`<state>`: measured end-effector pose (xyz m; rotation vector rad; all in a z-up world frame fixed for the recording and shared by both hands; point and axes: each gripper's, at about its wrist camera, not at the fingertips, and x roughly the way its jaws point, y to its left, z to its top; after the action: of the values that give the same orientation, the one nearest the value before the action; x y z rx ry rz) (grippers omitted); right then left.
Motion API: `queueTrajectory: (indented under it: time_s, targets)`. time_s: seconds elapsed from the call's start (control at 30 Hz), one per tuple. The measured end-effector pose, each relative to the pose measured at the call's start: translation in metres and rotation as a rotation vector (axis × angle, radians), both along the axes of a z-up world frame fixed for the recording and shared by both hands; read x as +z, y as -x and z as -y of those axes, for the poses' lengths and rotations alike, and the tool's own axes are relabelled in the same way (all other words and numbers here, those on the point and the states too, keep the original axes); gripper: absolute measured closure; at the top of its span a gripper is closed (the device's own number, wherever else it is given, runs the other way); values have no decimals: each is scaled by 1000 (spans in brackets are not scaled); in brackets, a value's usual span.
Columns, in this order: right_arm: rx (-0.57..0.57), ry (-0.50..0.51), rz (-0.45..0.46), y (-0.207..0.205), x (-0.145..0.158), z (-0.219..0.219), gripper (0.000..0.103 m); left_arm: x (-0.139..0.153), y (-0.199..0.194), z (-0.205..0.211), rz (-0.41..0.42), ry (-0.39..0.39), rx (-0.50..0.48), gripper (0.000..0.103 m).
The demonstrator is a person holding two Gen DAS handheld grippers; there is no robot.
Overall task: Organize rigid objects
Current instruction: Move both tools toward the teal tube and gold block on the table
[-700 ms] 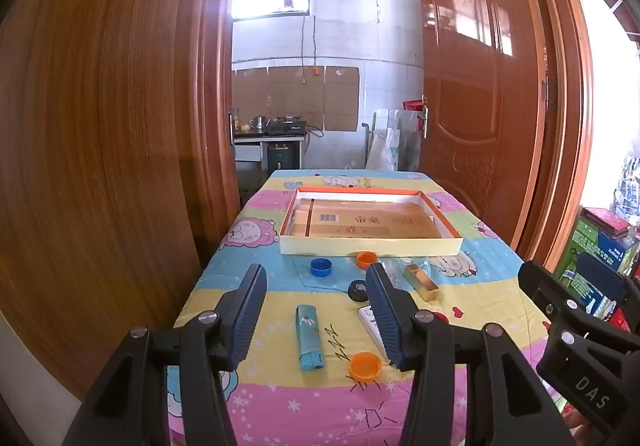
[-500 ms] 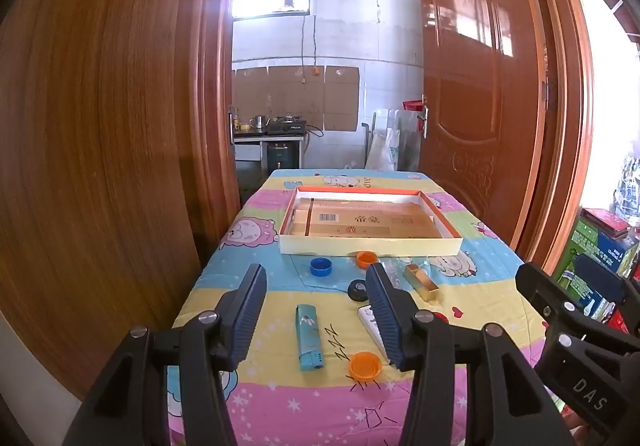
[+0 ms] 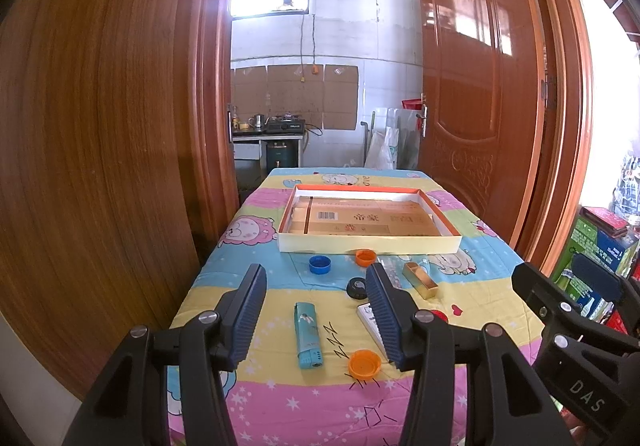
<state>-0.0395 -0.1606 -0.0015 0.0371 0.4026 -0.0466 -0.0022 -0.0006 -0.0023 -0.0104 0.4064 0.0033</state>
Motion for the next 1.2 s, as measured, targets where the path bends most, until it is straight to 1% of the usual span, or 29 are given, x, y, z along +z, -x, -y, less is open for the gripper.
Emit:
queueTrajectory:
  time_s: [0.03, 0.13, 0.37, 1.2]
  targets:
    - [1, -1, 0, 0, 0, 0, 21, -6, 5, 0, 0, 0, 1, 51]
    - [4, -2, -2, 0, -2, -1, 21, -7, 4, 1, -2, 0, -1, 51]
    - [9, -3, -6, 1, -2, -2, 21, -3, 3, 1, -3, 1, -2, 51]
    - [15, -1, -13, -1, 0, -4, 21, -5, 4, 2, -5, -7, -2, 51]
